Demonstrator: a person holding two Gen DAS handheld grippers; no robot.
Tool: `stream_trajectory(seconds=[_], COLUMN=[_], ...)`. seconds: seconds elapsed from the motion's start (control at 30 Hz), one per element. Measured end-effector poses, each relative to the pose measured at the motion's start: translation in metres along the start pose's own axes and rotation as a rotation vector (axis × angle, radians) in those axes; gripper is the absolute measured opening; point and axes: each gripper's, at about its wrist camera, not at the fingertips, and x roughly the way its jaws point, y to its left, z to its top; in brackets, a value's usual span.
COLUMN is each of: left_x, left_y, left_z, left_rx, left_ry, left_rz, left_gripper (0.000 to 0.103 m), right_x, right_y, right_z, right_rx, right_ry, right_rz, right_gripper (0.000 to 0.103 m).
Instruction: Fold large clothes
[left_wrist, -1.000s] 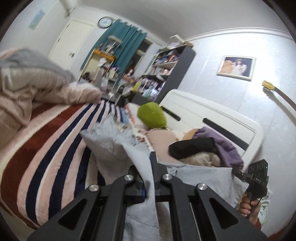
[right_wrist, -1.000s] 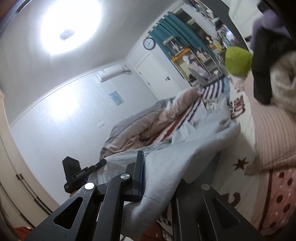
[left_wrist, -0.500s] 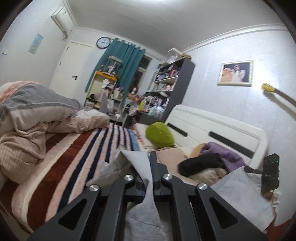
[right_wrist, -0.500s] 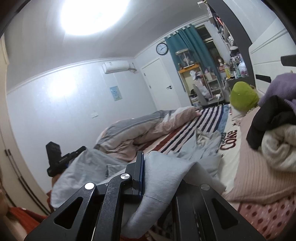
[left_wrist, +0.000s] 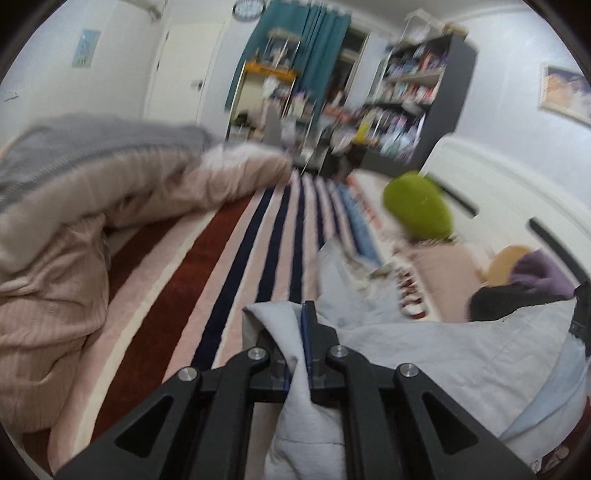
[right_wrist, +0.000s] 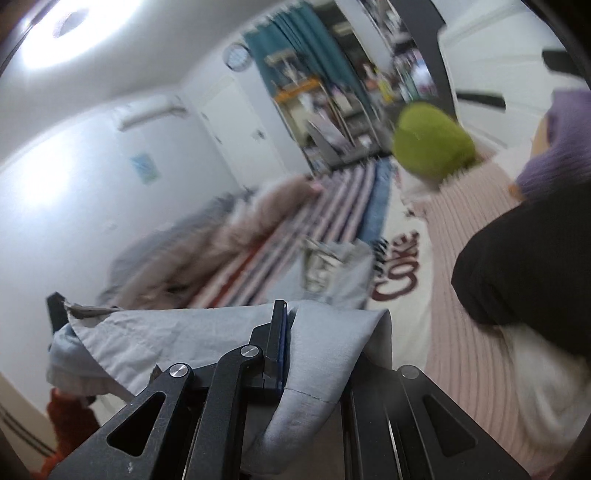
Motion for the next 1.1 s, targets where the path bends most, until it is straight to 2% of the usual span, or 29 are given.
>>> stream_trajectory(seconds=[0.07,0.13,0.3,0.37,0.4,0.47,0.5,0.53,0.57,0.63,0.7,0.8,0.9,0.97,1.03,1.1], left_x=[0.045,0.074,0.145,0.169,0.175,0.177,0.172,0.164,0.154,0.129,0.099,0.055,0.019,0.005,-0.001,0.007], left_y=[0.004,0.005,0.013,0.017,0.018,0.025,0.028,0.031,0.036,0.039,0.040,0.043,0.047,0.049,0.052,0.057], left_z=[0.003,0.003,-0.005,-0.012,-0.017,-0.022,-0.024,-0.024,-0.024,-0.023,-0.023,-0.037,-0.069,-0.095,-0.123,-0.154], left_rx=[-0.015,-0.031,-0.063,-0.058,-0.058,-0.072,-0.082,-0.101,-0.129,-0.127,-0.097,-0.070,-0.068,-0.079,-0.116,-0.201], left_ry=[0.075,0.111,0.220,0.285,0.317,0.340,0.332,0.334,0.344,0.319,0.267,0.229,0.196,0.180,0.192,0.227], left_rz=[0.039,0.051,0.108,0.117,0.103,0.043,0.005,-0.056,-0.161,-0.240,-0.213,-0.191,-0.166,-0.156,-0.163,-0.162], left_gripper=[0.005,0.005,0.007,0.014,0.016,0.032,0.037,0.063,0.086,0.087,0.087,0.088,0.094,0.097,0.097,0.097], right_x=[0.044,0.085,0.152,0.173,0.179,0.187,0.185,0.179,0.170,0.147,0.121,0.074,0.030,0.003,-0.017,-0.027], right_y=[-0.015,-0.031,-0.061,-0.074,-0.077,-0.084,-0.083,-0.083,-0.082,-0.079,-0.073,-0.063,-0.052,-0.048,-0.049,-0.053], right_z=[0.010,0.012,0.001,-0.008,-0.013,-0.020,-0.020,-0.020,-0.019,-0.016,-0.016,-0.032,-0.064,-0.095,-0.129,-0.155], right_rx=[0.004,0.026,0.058,0.091,0.103,0.114,0.108,0.099,0.094,0.085,0.068,0.062,0.065,0.080,0.122,0.168], right_ry=[0.059,0.117,0.219,0.271,0.294,0.341,0.335,0.323,0.313,0.280,0.247,0.203,0.171,0.145,0.123,0.118], right_rz=[-0.077,-0.142,-0.221,-0.221,-0.216,-0.184,-0.167,-0.148,-0.136,-0.121,-0.096,-0.055,0.010,0.031,0.024,0.000], right_gripper=[0.003,0.003,0.003,0.008,0.013,0.067,0.074,0.076,0.076,0.077,0.079,0.085,0.086,0.091,0.094,0.094])
